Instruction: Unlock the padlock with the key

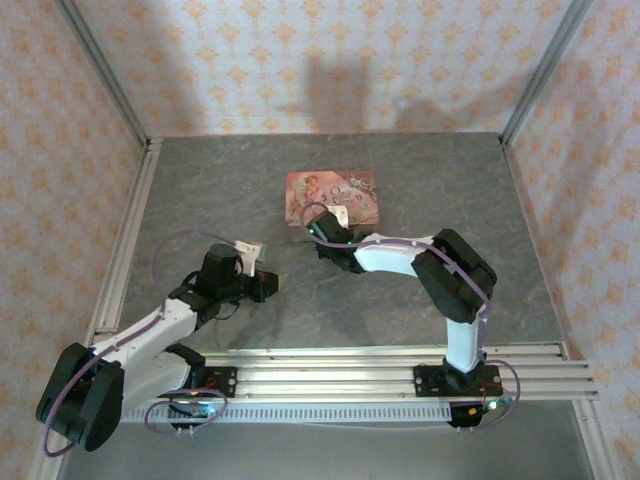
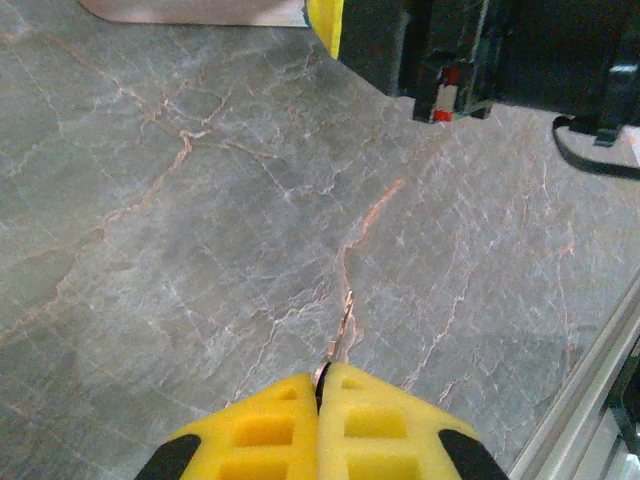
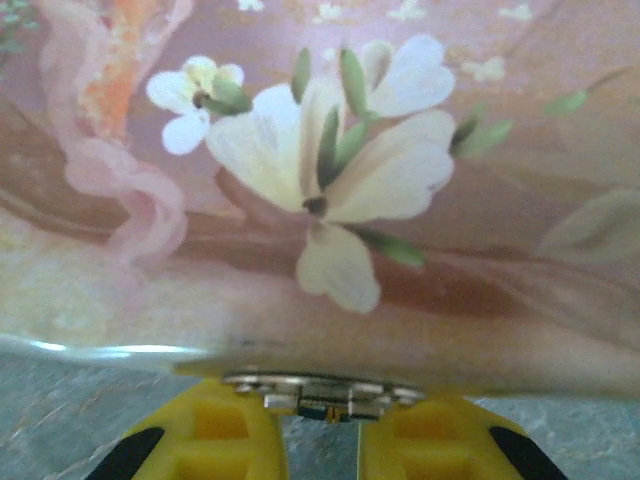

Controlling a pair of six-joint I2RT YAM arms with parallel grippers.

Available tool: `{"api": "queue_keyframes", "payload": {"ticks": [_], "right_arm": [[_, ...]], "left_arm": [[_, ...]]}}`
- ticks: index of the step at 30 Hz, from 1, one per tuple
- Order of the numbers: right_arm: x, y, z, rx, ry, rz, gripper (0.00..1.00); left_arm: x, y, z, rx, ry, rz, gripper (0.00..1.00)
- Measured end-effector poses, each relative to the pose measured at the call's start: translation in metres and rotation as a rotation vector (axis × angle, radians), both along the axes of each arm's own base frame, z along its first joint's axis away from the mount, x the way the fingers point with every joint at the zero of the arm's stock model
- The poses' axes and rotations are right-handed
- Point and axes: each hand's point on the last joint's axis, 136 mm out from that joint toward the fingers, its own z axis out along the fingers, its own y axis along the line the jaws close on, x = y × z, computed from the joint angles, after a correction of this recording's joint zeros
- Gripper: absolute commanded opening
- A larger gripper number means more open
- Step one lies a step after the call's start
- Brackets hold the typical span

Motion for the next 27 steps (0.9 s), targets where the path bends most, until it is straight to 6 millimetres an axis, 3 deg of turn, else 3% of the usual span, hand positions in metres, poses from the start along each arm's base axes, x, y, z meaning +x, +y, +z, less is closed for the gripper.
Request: {"api": "queue_keyframes", "payload": {"ticks": [9, 22, 27], "right_arm": [[-0.02, 0.023, 0.009, 0.17, 0.138, 0.103, 0.0], [-0.015, 0.019, 0.039, 0.529, 0.248, 0.004, 0.0], [-0.012, 0.022, 0.051, 0.62, 0.27, -0.005, 0.0]], "left_arm": [[0.005, -0.004, 0.007, -0.022, -0.052, -0.018, 0.0], [0.032, -0.021, 0.004, -0.154, -0.066, 0.021, 0.0], [0.042, -0.026, 0.018, -0.195, -0.135, 0.022, 0.0]]}}
